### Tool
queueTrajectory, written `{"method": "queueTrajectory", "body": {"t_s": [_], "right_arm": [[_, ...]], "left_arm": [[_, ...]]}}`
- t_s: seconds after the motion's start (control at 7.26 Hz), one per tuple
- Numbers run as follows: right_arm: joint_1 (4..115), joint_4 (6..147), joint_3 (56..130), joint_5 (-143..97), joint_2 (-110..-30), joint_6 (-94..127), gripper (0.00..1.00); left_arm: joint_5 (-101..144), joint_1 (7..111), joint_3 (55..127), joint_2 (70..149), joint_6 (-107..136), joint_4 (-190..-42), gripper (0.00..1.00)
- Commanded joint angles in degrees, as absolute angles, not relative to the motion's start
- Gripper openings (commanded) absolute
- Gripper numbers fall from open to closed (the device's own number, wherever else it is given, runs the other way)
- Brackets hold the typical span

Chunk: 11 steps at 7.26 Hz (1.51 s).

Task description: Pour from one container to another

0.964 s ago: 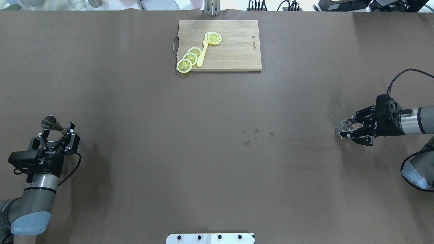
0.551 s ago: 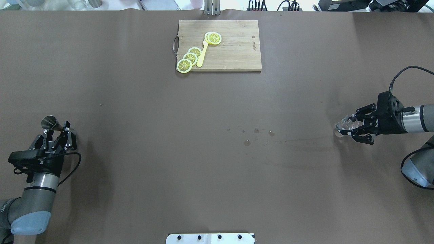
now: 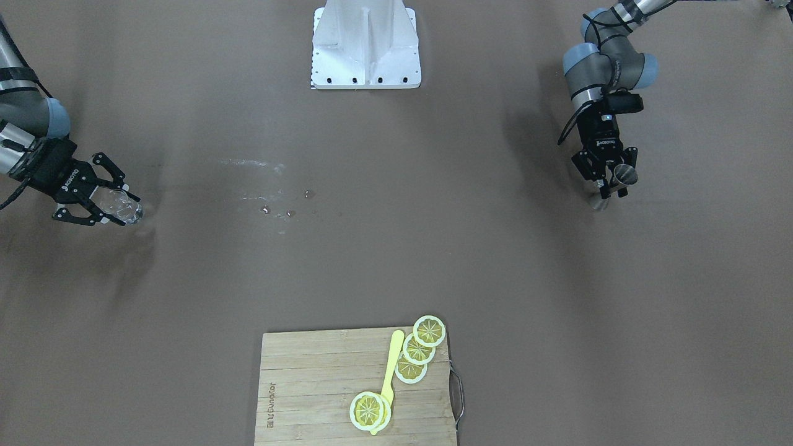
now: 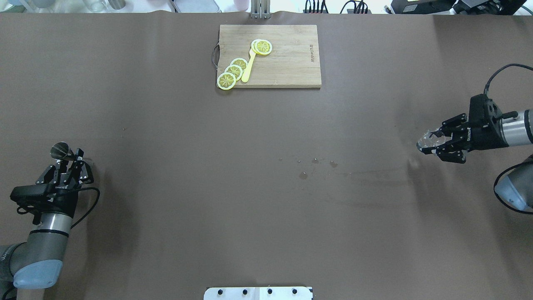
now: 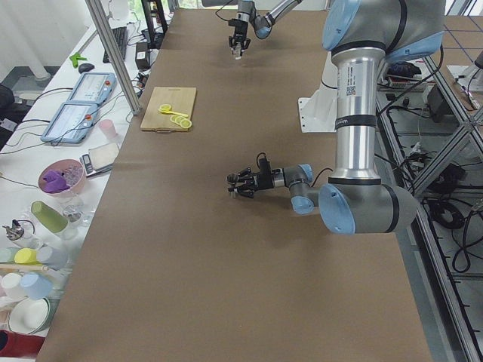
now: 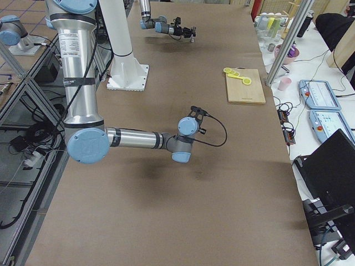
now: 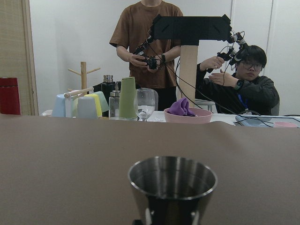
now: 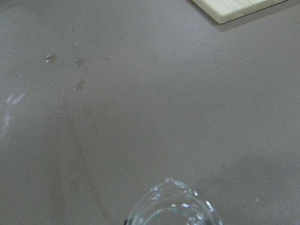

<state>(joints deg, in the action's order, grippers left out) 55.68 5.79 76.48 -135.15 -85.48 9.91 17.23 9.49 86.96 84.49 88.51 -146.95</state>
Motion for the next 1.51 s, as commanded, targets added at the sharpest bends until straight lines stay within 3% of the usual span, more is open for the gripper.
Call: {"method": "queueTrajectory", "body": {"t_s": [0.0,0.41,1.1,1.38], "right_arm": [[56.4,11.9,77.3,-137.0,-81.6,9.8,0.00],[58.6,13.2,77.3,-139.0,-80.9,9.1,0.00],[58.9,22.7,77.7,-137.9,-79.8,8.7,0.00],[58.4,22.9,79.7,-138.0,-79.7,8.5,0.00]], "left_arm": [[17.2,9.5,86.7,84.6,88.5,-147.0,0.30],[17.2,9.6,87.2,84.6,88.2,-147.0,0.25],[16.8,9.1,91.7,84.6,87.7,-145.1,0.05],[17.0,9.1,94.6,86.0,79.6,-143.4,0.04]]}}
